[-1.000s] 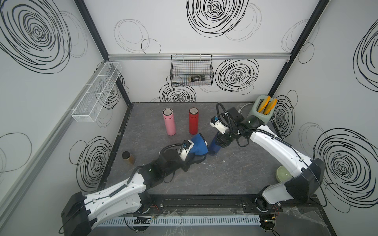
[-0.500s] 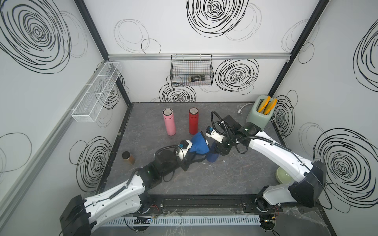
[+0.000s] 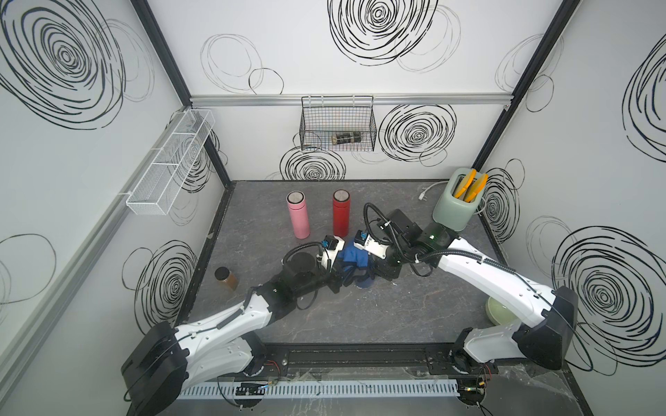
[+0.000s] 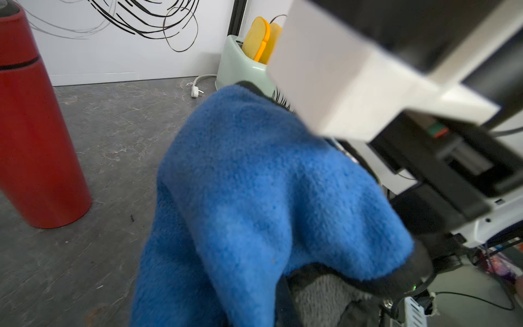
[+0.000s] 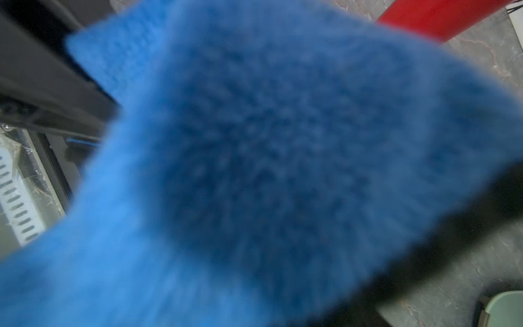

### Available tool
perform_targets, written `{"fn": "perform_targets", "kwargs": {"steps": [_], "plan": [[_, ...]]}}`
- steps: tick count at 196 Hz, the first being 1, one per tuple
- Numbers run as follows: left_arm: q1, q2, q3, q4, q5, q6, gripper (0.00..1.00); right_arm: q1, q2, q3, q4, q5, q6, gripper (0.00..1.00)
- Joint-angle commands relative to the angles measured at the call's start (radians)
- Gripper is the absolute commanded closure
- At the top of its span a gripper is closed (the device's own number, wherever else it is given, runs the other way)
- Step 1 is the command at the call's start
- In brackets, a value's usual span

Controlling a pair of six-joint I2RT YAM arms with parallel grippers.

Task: Wipe the surface of the thermos
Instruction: Wipe the dirt from the surface of the thermos.

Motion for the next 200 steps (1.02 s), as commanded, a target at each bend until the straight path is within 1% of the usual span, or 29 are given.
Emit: {"fn": "perform_targets", "kwargs": {"steps": [1,58,101,137,162,168,200], "plan": [[0.01,-0.003,0.064,0.064,0.02,-0.122,1.0,0.008,0.005,-0.003,0.044,0.023,-0.011,1.0],[0.028,0.03,0.096,0.054,0.033,-0.331,1.0,0.015,-0.006,-0.039,0.089,0.056,0.01,1.0],[0.03,0.072,0.091,0.12,0.096,-0.468,1.0,0.022,-0.014,-0.063,0.129,0.05,0.014,1.0],[0.031,0.1,0.089,0.147,0.098,-0.501,1.0,0.027,-0.016,-0.058,0.138,0.046,0.02,1.0],[0.04,0.132,0.06,0.19,0.098,-0.53,1.0,0.031,-0.02,-0.057,0.142,0.038,0.02,1.0],[0.042,0.142,0.055,0.225,0.101,-0.533,1.0,0.032,-0.02,-0.057,0.143,0.04,0.02,1.0],[0.043,0.205,0.022,0.277,0.098,-0.542,1.0,0.033,-0.025,-0.046,0.14,0.045,0.023,1.0]]}}
